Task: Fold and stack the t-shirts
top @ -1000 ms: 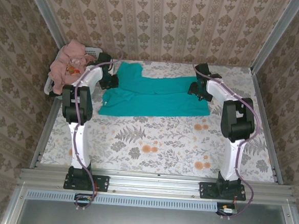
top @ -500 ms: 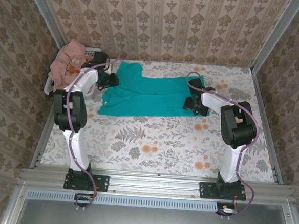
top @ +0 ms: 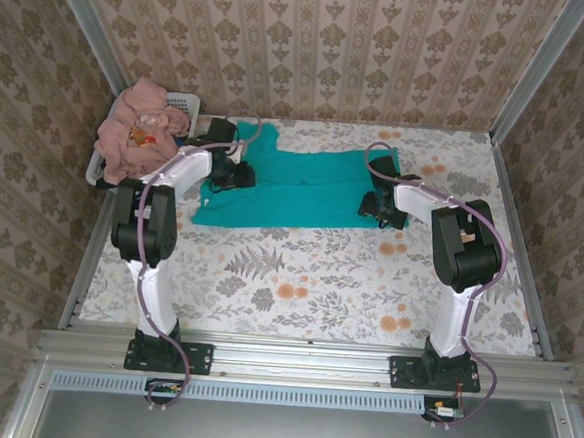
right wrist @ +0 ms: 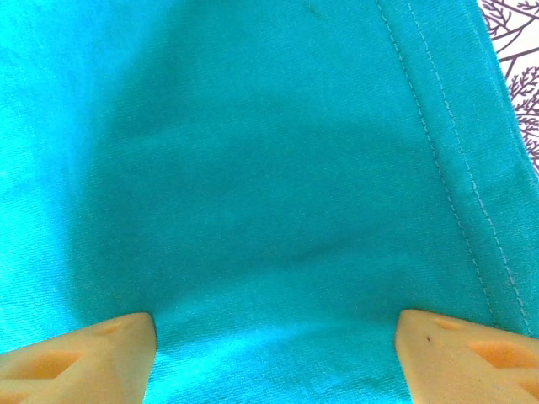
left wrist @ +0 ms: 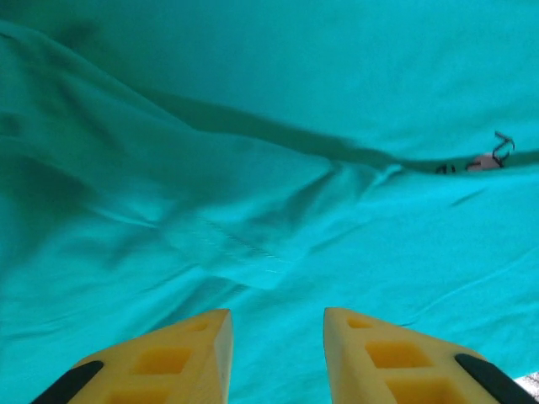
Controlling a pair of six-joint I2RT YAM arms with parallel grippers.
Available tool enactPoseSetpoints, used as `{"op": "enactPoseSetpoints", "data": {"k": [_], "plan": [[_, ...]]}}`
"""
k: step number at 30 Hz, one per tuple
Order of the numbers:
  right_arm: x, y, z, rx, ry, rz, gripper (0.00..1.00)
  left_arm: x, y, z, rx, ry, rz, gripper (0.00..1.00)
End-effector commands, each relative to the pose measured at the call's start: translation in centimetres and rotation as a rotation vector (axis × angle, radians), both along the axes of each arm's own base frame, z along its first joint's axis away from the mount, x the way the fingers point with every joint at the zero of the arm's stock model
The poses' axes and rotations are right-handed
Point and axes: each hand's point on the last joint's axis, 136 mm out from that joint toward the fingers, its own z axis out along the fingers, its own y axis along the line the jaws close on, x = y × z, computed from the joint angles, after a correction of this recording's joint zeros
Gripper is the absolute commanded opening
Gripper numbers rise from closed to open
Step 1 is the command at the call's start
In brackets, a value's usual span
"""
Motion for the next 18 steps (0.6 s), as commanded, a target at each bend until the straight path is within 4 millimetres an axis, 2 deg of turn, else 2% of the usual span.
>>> {"op": "enactPoseSetpoints", "data": {"k": [1,7,14,16,18], "plan": [[-0.5,0.2,-0.2,0.037,0.007,0.009,0.77,1.3,-0.1,-1.2,-0.014,0.027,0.023,0.35],[-0.3,0.4,-0.3,0.054,-0.001,0.009,0.77,2.2,-0.5,-2.8,0.037,0.059,0.016,0.36],[-0.3,0.5,-0.6,0.065,0.001,0.018,0.77,2.7,-0.6,-2.7,0.071,0.051,0.014,0.42],[-0.4,0.5,-0.9,0.067,0.007,0.018,0.77,2.6,-0.8,-2.9,0.071,0.056,0.004,0.38],[-0.4,0.5,-1.0,0.068,0.009,0.017,0.76,2.5,-1.0,-3.1,0.063,0.067,-0.007,0.29]]}}
